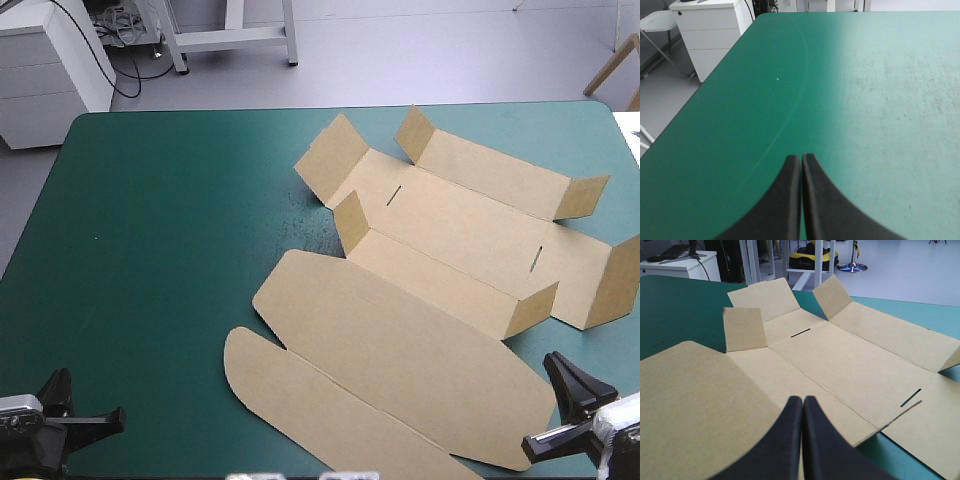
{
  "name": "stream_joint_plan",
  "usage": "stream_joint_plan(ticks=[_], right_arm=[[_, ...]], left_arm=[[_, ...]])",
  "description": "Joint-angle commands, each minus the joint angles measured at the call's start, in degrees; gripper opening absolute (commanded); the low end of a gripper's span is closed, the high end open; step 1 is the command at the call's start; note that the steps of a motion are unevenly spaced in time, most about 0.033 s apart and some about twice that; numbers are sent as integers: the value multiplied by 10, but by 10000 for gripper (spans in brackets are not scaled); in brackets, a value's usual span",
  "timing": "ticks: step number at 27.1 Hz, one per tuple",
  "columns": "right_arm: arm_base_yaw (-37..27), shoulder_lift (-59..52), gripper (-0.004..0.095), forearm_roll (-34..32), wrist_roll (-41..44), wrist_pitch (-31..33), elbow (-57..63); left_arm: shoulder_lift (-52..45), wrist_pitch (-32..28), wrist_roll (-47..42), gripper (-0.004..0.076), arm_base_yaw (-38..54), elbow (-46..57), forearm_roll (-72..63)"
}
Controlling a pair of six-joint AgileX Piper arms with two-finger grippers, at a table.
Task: Fold the box
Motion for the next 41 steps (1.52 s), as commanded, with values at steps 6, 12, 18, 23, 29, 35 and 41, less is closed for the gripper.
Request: stream_joint_plan(ticks=[6,12,18,23,29,35,41], right_arm=[[2,11,-19,1,-2,-41,-16],[2,11,-19,1,-2,-41,-16],[2,11,-19,1,-2,-41,-16],[2,11,-19,1,-2,-41,-16],[2,11,26,1,-2,-41,-16],[2,11,391,1,-2,-41,-16],[2,12,713,1,-2,-41,-16]], left_arm=[[-3,-47,-1,-10,0,-14,-4],[-3,-47,-1,-10,0,-14,-4],[-3,-47,-1,-10,0,-14,-4],[-3,-47,-1,-10,0,-14,-4],[-3,-47,-1,-10,0,-14,-4],[-3,-47,-1,-10,0,-14,-4],[-3,-47,-1,-10,0,-14,-4]])
